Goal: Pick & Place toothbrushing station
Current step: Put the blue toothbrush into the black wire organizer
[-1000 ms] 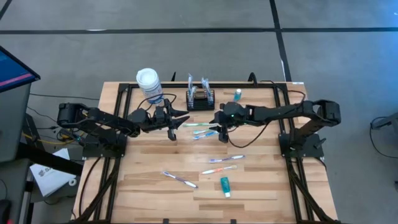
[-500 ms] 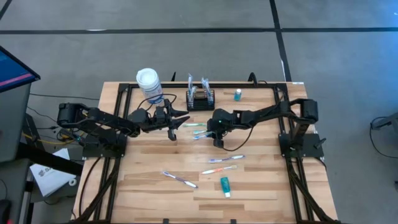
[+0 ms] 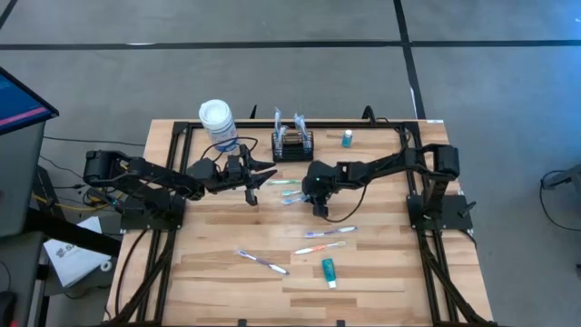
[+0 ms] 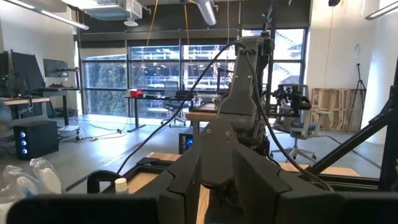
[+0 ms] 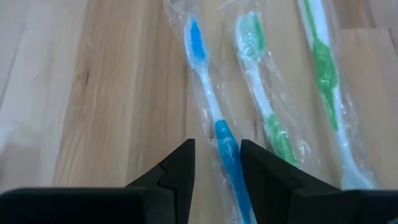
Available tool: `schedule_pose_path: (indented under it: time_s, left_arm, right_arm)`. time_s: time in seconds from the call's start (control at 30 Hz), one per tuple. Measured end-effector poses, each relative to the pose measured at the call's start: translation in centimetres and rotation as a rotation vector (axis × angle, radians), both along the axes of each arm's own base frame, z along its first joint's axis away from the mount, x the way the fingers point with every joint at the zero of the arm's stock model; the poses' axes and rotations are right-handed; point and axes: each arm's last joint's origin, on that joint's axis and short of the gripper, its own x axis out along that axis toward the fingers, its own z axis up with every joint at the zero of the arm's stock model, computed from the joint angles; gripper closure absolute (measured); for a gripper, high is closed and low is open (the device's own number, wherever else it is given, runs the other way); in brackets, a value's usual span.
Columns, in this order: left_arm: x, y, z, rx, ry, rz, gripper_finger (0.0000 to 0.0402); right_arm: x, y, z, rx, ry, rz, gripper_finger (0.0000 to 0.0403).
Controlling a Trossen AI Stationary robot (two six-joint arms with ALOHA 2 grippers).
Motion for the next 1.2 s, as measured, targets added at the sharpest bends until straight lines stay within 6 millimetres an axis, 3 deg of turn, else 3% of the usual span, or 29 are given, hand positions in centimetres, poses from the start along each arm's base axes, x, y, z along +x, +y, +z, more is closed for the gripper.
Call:
schedule_pose_path:
  time_s: [0.4, 0.67, 1.2]
  left_arm:
    - [0.0, 0.0, 0.0, -0.001, 0.004, 0.0, 0.0314]
    - [0.0, 0.0, 0.0, -0.001, 0.005, 0.0, 0.0314]
    - [0.0, 0.0, -0.1, -0.001, 0.007, 0.0, 0.0314]
  right_arm:
    - [0.1, 0.3, -0.9, -0.057, 0.038, -0.006, 0.0295]
    - [0.2, 1.2, -0.9, -0.09, 0.044, 0.04, 0.0391]
    - [0.8, 1.2, 0.0, -0.074, 0.014, 0.051, 0.0399]
